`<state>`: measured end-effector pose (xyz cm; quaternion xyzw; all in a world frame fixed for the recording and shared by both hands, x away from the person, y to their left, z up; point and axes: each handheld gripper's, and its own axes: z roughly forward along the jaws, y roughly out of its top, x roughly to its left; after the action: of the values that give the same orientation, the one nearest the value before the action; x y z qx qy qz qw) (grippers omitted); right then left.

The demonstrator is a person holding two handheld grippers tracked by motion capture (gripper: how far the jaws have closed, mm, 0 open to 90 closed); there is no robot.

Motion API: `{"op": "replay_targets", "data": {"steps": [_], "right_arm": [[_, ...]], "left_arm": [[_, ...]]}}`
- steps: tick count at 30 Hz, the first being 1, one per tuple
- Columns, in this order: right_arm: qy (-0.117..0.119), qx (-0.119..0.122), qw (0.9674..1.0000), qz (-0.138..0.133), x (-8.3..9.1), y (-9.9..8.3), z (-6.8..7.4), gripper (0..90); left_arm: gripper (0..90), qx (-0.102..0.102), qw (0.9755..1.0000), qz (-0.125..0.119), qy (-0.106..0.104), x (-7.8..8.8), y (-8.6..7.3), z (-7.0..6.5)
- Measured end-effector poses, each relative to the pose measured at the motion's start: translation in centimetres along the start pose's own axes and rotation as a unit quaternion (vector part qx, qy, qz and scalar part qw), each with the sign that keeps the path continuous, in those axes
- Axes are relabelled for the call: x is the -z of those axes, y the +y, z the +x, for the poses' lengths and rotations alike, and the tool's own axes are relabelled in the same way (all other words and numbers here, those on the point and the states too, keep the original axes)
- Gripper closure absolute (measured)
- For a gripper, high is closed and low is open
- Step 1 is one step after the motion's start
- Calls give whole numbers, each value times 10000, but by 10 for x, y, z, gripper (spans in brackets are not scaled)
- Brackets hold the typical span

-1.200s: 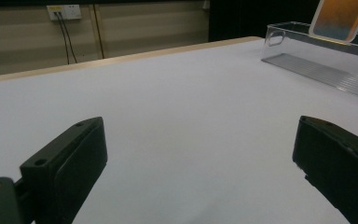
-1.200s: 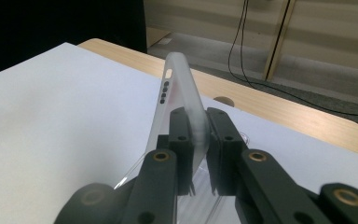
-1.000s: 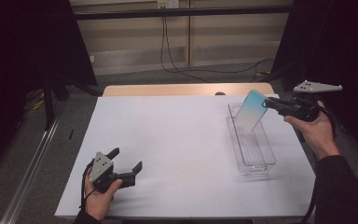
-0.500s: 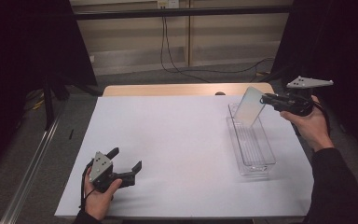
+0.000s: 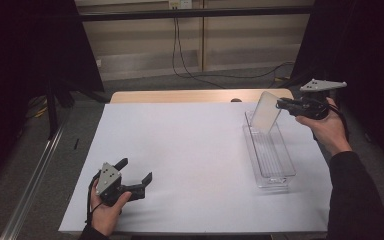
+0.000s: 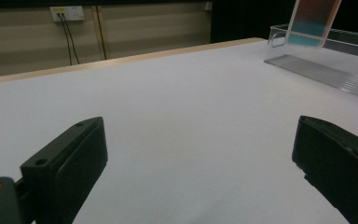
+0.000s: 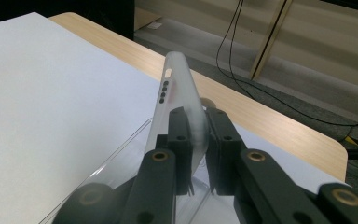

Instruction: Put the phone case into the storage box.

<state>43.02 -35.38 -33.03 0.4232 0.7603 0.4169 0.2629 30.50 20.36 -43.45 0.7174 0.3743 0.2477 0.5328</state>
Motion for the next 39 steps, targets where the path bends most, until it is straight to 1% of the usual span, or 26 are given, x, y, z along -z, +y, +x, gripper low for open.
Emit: {"op": "replay_targets", "data": {"steps": [1, 2, 6, 10, 13, 16, 20, 22, 24, 28, 33, 35, 39], "right_arm": [[-11, -4, 10000, 10, -2, 0, 0, 812], [2, 4, 10000, 35, -3, 0, -1, 811], [-29, 102, 9999, 103, -11, 0, -1, 811], [32, 271, 9995, 147, -17, -1, -1, 812], [16, 323, 9993, 184, -21, -2, -2, 811], [3, 319, 9993, 206, -26, -4, -3, 812], [23, 387, 9990, 223, -31, -4, -3, 811], [8, 364, 9990, 259, -34, -5, -4, 811], [11, 415, 9987, 290, -37, -5, -5, 811], [28, 450, 9984, 328, -40, -2, -3, 811], [35, 543, 9979, 349, -44, -2, -2, 810], [34, 571, 9977, 358, -45, -2, -1, 810], [26, 600, 9975, 377, -46, -1, -1, 810]], "left_arm": [[32, -6, 10000, -2, -18, 0, 0, 0], [32, 36, 10000, -14, -15, 0, 0, 0], [32, -10, 10000, 15, -2, -1, -1, 0], [33, 1, 10000, 15, 10, -1, -1, 1], [33, -14, 10000, 38, 7, -2, -1, 0], [32, -10, 10000, 44, 15, -2, -1, 0], [33, 8, 10000, 40, 15, -3, -2, 0], [33, 9, 10000, 37, 15, -3, -2, 0], [32, -8, 10000, 50, 16, -3, -2, 1], [32, -41, 10000, 54, 8, -3, -2, 1], [32, -12, 10000, 46, 17, -3, -2, 1], [33, -48, 10000, 54, 4, -3, -2, 1], [33, -59, 10000, 55, 1, -3, -2, 0]]}}
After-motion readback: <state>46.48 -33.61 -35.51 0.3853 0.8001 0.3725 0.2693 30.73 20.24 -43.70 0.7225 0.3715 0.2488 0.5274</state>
